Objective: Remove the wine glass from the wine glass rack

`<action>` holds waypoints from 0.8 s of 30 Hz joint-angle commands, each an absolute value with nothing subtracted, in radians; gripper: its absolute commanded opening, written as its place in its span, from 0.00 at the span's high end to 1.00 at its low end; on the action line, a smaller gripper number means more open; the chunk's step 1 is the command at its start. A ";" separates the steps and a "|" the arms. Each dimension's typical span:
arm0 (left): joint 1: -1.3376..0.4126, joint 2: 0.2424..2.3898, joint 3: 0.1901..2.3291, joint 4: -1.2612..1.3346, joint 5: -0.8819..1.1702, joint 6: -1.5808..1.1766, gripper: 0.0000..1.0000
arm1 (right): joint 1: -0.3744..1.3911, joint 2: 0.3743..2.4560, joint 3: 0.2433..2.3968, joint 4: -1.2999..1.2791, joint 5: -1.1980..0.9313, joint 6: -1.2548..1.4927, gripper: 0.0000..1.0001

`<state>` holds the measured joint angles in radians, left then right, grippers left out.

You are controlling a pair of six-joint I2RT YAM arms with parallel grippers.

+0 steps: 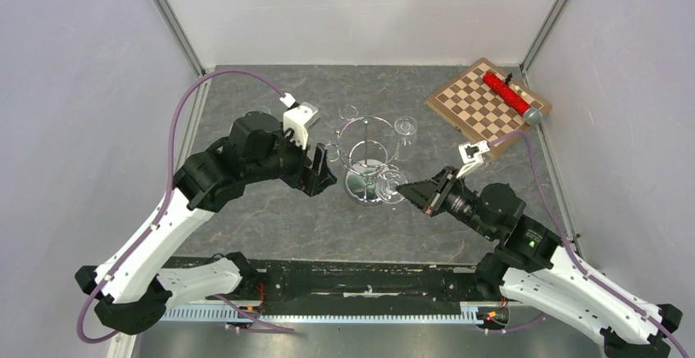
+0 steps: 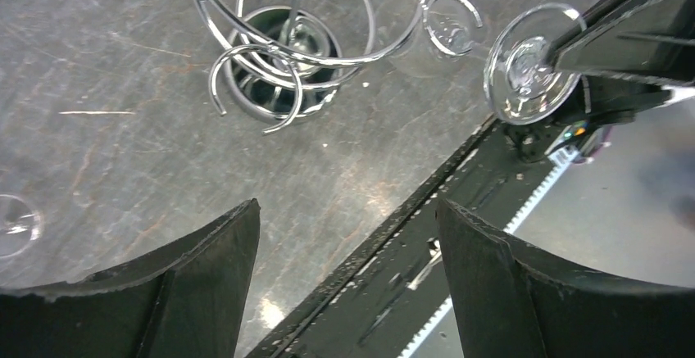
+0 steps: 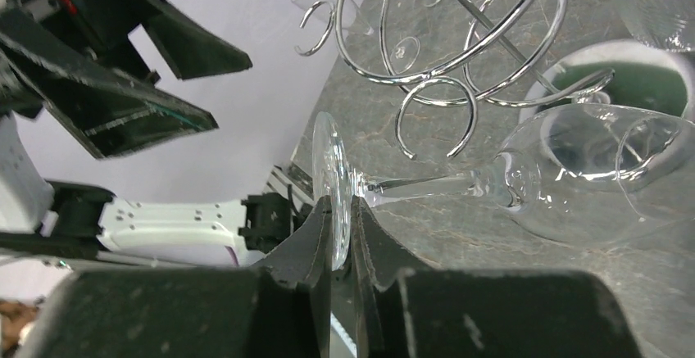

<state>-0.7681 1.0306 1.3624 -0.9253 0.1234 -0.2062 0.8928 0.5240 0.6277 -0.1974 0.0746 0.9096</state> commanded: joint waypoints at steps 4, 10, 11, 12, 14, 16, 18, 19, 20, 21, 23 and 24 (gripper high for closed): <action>-0.772 1.013 1.363 -0.828 0.266 -0.386 0.16 | 0.893 0.504 0.691 -0.146 -0.108 0.638 1.00; -0.772 1.001 1.286 -0.725 0.391 -0.540 0.18 | 0.893 0.554 0.693 -0.169 -0.284 0.465 1.00; -0.772 0.999 1.272 -0.707 0.407 -0.560 0.19 | 0.893 0.564 0.694 -0.166 -0.303 0.437 1.00; -0.772 0.997 1.257 -0.696 0.419 -0.583 0.19 | 0.893 0.572 0.696 -0.164 -0.319 0.415 1.00; -0.771 0.987 1.232 -0.681 0.431 -0.611 0.20 | 0.893 0.588 0.705 -0.159 -0.350 0.375 1.00; -0.772 0.973 1.215 -0.672 0.431 -0.636 0.20 | 0.894 0.605 0.716 -0.155 -0.384 0.338 1.00; -0.772 0.965 1.202 -0.672 0.434 -0.660 0.20 | 0.896 0.618 0.725 -0.148 -0.418 0.306 1.00; -0.772 0.961 1.196 -0.671 0.433 -0.674 0.20 | 0.897 0.622 0.730 -0.142 -0.430 0.291 1.00; -0.771 0.956 1.187 -0.673 0.431 -0.690 0.20 | 0.899 0.626 0.733 -0.134 -0.446 0.278 1.00; -0.772 0.950 1.180 -0.671 0.432 -0.704 0.20 | 0.902 0.629 0.734 -0.122 -0.458 0.266 1.00; -0.772 0.938 1.158 -0.661 0.438 -0.730 0.20 | 0.910 0.635 0.741 -0.097 -0.481 0.242 1.00; -0.772 0.930 1.143 -0.656 0.443 -0.744 0.20 | 0.912 0.638 0.741 -0.089 -0.489 0.230 1.00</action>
<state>-0.7681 0.9718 1.1782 -0.7216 0.4034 -0.6376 0.8978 0.6411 0.6685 -0.2436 -0.4042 0.3313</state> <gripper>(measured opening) 0.805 0.106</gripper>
